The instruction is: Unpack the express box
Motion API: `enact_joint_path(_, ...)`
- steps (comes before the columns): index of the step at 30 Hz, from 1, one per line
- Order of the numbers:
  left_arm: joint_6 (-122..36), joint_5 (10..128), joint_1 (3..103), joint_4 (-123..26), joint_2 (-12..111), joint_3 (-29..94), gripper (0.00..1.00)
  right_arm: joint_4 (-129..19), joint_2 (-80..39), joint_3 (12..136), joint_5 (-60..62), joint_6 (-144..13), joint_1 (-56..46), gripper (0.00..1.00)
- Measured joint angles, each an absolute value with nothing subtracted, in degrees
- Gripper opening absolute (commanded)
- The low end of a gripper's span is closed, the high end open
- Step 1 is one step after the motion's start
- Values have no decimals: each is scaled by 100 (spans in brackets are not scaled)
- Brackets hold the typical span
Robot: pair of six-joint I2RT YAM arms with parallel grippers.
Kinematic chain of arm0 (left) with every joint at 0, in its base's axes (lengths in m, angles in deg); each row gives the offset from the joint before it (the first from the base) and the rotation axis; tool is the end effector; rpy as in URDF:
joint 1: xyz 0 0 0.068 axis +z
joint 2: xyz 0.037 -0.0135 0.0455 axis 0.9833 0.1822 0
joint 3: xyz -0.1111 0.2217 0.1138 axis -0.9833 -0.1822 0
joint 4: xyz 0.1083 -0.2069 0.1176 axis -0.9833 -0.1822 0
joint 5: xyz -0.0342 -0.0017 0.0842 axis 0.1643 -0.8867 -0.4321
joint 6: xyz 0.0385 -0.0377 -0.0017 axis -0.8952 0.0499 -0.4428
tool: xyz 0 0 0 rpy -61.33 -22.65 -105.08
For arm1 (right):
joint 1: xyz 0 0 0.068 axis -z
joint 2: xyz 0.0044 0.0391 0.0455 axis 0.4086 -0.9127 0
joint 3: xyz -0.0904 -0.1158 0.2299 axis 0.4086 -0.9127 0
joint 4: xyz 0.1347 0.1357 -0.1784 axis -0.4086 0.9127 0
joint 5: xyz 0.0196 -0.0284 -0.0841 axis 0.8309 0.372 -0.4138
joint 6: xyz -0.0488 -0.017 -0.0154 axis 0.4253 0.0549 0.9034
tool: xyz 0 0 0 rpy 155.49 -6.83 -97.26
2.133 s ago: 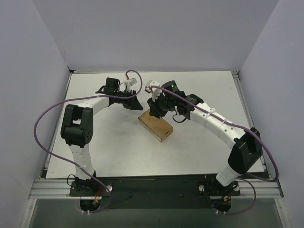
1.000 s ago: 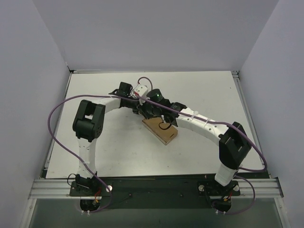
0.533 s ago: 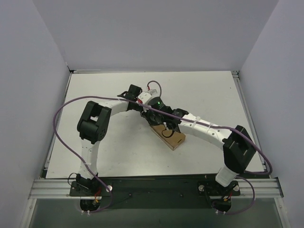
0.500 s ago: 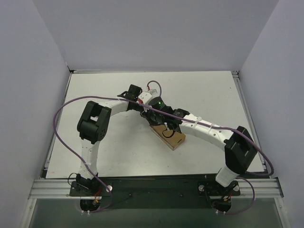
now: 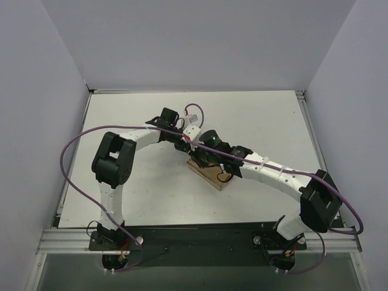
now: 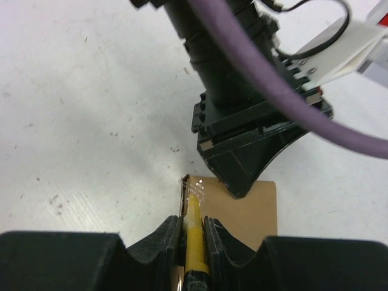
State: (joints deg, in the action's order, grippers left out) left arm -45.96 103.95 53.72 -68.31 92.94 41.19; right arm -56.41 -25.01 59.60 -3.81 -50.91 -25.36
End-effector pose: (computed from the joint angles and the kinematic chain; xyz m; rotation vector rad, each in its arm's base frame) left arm 0.3790 -0.2103 0.1607 0.6941 2.4612 -1.1944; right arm 0.2246 0.2660 0.2876 -0.9998 1.7527 0.5255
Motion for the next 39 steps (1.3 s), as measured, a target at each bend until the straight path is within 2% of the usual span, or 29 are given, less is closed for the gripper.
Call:
enact_joint_path(16,-4749,10320,5370,-6903,9200,4041,39,-6419,-2689,5715,-84,-5025,-2531,0)
enact_joint_path(39,-4755,10318,5372,-6949,9200,4063,39,-5971,-3078,6187,-397,-5633,-2505,0)
